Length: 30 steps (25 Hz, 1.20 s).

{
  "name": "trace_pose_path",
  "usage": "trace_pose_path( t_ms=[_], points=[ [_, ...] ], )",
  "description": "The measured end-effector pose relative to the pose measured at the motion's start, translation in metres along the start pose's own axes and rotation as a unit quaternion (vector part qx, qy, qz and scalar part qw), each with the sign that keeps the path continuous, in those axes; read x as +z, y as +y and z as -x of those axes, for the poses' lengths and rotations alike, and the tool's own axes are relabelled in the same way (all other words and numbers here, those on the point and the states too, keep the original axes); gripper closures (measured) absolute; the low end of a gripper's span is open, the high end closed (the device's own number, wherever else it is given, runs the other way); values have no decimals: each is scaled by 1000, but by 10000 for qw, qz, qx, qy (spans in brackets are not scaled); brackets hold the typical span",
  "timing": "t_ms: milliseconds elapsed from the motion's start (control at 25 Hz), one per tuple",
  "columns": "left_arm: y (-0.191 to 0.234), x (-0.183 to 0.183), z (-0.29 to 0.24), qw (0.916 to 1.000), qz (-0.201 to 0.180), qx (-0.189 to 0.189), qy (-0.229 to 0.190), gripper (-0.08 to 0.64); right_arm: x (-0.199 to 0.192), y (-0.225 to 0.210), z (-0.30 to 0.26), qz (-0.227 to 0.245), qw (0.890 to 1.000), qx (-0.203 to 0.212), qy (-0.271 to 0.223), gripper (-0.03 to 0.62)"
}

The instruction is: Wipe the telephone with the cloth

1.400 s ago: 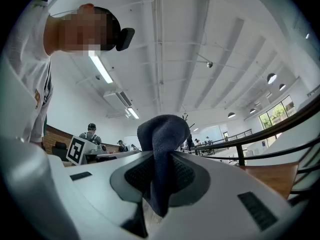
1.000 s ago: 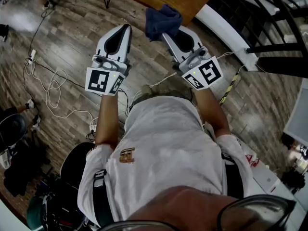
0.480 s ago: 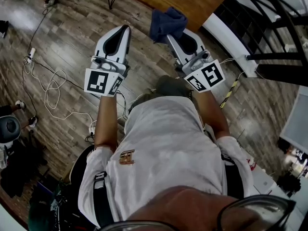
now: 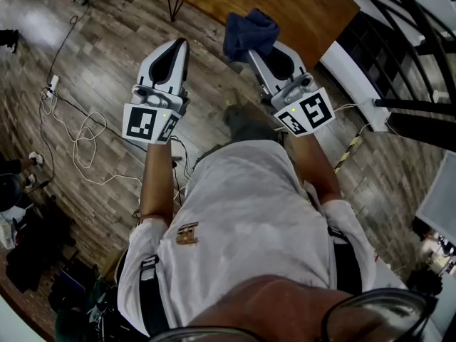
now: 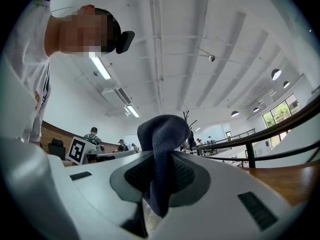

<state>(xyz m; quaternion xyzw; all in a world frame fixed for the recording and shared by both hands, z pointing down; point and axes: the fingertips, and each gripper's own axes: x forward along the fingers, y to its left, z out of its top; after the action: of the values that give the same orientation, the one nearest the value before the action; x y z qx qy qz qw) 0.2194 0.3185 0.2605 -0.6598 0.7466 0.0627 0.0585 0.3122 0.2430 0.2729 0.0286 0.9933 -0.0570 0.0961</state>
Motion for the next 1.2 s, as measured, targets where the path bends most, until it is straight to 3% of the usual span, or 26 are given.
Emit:
trace_pose_path(
  t_ms=[80,280,520,760,1200],
  points=[
    [5,-5,-33,10000,-33,23,6,541,2,-34,-6,-26,10000,5,-13,514],
    [62,-12,-101,9999,-126,103,-5,541,-4,-96,-63,-41,10000,72,45,514],
    [88,-31,-219,9996,-194,147,170,541,4,-214,-100,-65,9999,-31,82,514],
    [97,-37,-252,9992,-274,79,280,541,3,-256,-108,-177,9989,-411,144,514],
    [180,-85,-341,9973,-92,-144,720,541,-32,-332,-170,-591,9929,-919,470,514]
  ],
)
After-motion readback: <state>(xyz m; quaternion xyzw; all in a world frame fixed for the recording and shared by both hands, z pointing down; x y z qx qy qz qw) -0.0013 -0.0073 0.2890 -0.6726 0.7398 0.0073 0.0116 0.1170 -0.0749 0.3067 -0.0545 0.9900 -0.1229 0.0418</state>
